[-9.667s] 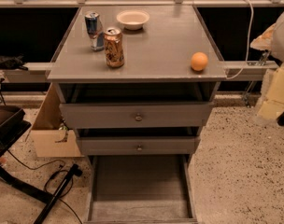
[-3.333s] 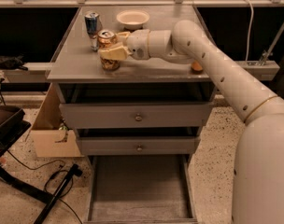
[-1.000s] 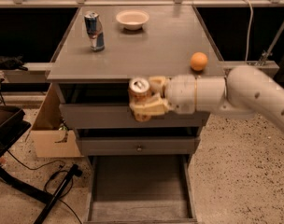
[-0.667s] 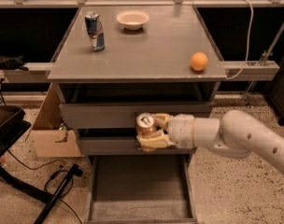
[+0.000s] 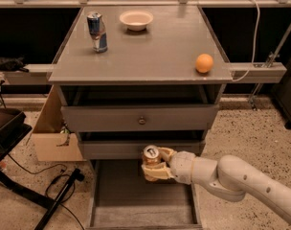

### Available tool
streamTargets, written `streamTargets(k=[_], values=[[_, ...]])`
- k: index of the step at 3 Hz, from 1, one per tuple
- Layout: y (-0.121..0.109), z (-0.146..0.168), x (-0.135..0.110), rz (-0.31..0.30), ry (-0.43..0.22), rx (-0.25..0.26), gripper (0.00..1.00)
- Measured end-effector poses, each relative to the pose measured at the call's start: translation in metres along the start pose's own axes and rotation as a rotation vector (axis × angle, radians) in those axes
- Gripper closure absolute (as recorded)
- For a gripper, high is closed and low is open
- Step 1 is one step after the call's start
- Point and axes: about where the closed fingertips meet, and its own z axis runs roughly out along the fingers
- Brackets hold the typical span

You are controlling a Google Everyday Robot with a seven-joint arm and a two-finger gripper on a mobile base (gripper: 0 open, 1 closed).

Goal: Place orange can into bottom drawer

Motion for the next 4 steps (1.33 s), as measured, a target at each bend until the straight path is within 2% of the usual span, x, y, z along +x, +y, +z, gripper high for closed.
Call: streamTargets(k=[1, 2, 3, 4], values=[[-0.001, 0.01, 0.005, -0.002, 0.001, -0.011, 1.0], [-0.014, 0.029, 0.033, -0.068, 0.0, -0.052, 1.0], [-0.044, 0.061, 0.104, -0.131, -0.015, -0.082, 1.0], [-0.064, 0.085, 0.162, -0.129, -0.013, -0.098, 1.0]])
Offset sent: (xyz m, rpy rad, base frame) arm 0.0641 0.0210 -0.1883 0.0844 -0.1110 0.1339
